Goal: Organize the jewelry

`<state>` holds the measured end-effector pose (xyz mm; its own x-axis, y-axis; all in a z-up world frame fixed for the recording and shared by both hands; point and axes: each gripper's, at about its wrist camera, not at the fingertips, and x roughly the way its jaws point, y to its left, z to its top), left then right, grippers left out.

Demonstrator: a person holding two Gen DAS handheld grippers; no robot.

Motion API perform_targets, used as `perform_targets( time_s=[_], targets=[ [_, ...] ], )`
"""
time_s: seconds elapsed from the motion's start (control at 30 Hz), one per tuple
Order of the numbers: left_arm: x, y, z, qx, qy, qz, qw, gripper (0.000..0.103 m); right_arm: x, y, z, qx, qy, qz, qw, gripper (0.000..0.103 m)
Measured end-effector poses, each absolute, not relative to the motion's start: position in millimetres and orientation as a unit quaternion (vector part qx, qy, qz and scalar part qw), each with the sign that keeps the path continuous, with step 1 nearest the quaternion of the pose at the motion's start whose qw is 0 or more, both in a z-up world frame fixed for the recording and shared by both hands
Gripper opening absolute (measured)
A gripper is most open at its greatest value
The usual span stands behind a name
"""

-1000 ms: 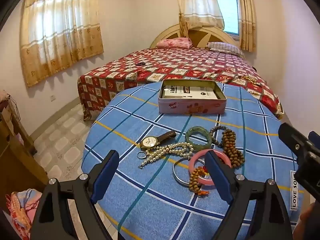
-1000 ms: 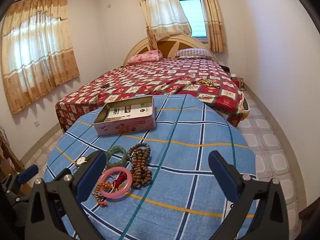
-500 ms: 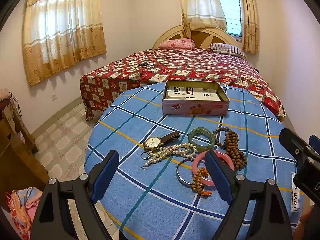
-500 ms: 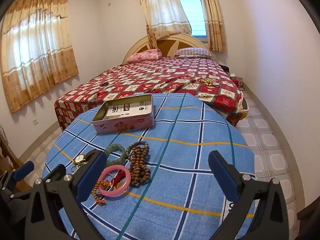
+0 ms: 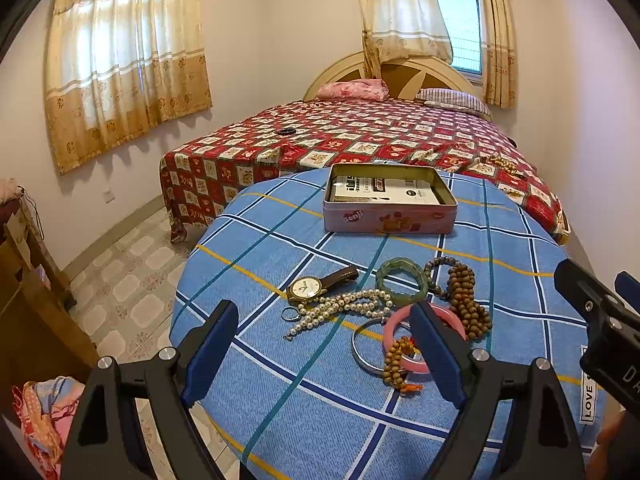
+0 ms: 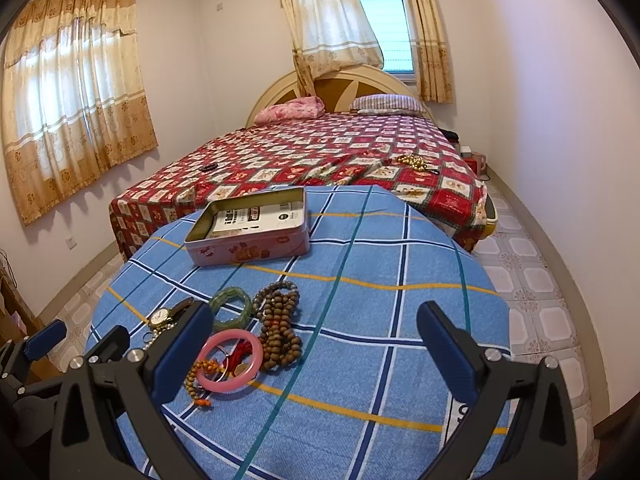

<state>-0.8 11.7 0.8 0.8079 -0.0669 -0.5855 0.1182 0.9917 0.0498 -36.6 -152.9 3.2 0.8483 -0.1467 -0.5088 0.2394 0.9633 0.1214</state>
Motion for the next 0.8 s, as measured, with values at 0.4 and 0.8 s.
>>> perform_targets(
  time_s=[0.4, 0.8],
  targets=[
    [-0.8, 11.3, 1.8, 0.041, 0.306, -0.047, 0.950, 0.087, -36.9, -152.6, 2.7, 0.091, 0.258, -0.102, 0.956, 0.103],
    [-0.7, 11.9, 1.8, 0.041, 0.306, -0.048, 0.950, 0.087, -36.7, -152.6, 1.9, 0.090, 0.259, -0.102, 0.956, 0.103]
  ],
)
